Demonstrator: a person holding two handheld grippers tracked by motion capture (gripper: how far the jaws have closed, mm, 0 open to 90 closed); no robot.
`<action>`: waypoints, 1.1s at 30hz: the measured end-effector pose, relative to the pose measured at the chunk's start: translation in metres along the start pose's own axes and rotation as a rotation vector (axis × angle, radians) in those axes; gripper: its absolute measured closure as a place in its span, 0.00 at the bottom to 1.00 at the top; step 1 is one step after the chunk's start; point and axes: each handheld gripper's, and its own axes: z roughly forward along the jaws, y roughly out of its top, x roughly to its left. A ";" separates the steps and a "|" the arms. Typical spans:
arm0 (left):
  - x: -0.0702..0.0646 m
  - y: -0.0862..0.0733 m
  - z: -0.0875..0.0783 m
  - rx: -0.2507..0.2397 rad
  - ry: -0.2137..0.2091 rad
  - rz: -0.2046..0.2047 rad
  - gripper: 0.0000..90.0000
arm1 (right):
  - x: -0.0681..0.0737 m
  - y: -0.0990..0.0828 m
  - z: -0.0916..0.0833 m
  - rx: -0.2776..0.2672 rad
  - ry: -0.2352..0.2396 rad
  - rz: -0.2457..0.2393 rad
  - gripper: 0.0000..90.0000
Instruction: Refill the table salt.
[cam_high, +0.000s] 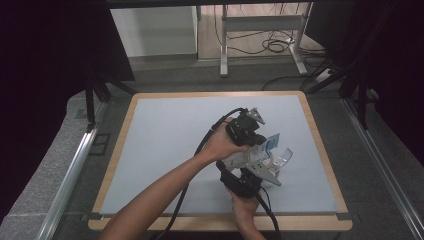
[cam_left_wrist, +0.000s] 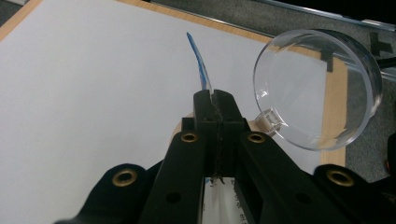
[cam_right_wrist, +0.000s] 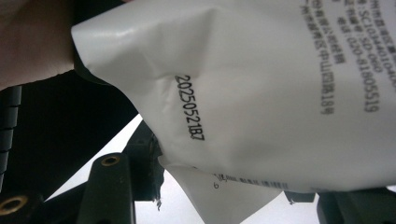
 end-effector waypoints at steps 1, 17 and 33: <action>0.000 0.000 0.000 -0.001 0.000 0.001 1.00 | 0.000 0.000 0.000 0.000 0.000 0.000 0.48; -0.001 0.001 0.000 -0.003 0.003 0.003 1.00 | 0.000 0.001 0.000 -0.004 0.000 -0.003 0.48; -0.002 -0.001 -0.001 -0.010 0.002 0.002 1.00 | 0.001 0.000 -0.001 -0.009 -0.010 -0.019 0.48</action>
